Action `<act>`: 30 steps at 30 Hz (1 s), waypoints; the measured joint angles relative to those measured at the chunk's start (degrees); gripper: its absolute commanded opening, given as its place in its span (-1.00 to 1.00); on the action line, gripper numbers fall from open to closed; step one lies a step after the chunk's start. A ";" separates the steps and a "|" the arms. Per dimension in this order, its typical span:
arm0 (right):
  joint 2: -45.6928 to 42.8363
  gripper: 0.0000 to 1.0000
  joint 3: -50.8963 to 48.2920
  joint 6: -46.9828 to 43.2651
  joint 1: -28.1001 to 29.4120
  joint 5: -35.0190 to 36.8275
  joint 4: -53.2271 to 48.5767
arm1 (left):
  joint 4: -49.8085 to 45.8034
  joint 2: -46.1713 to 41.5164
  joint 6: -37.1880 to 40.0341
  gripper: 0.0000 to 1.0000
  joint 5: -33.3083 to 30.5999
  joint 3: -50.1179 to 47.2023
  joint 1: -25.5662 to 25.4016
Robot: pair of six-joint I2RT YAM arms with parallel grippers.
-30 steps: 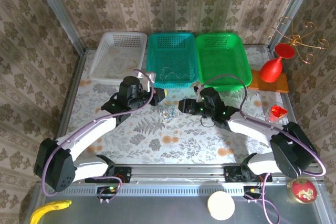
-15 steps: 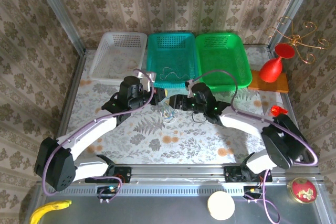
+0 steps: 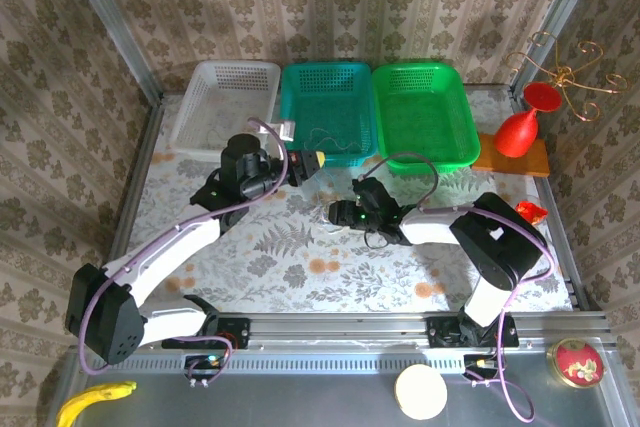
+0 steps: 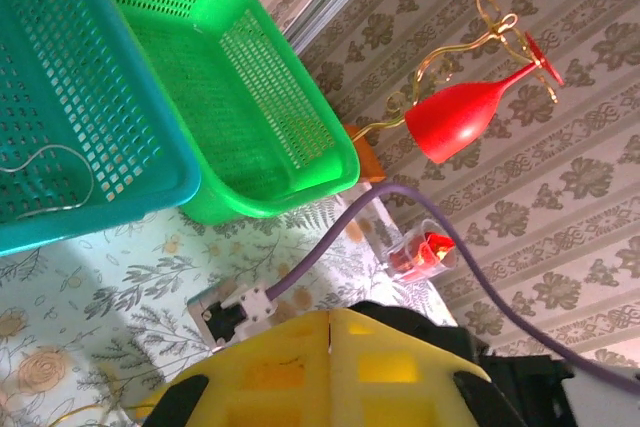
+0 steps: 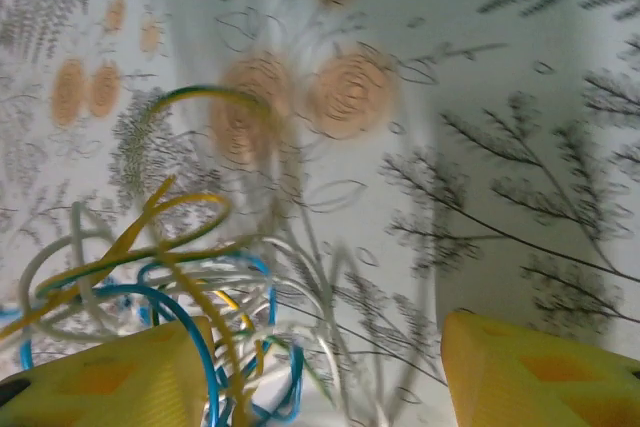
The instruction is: Untangle the cables
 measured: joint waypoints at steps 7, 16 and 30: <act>-0.61 0.26 -1.46 0.00 -0.15 0.90 1.90 | 1.92 -1.77 -1.64 -1.00 0.42 0.07 1.38; -1.60 0.35 -2.10 -0.02 -0.33 0.85 1.79 | 3.74 -2.89 -2.10 -1.00 0.98 1.03 2.49; -15.87 0.37 -1.22 -1.95 -2.21 -2.93 -7.19 | 8.20 -3.10 -3.41 -1.00 0.92 -4.44 2.54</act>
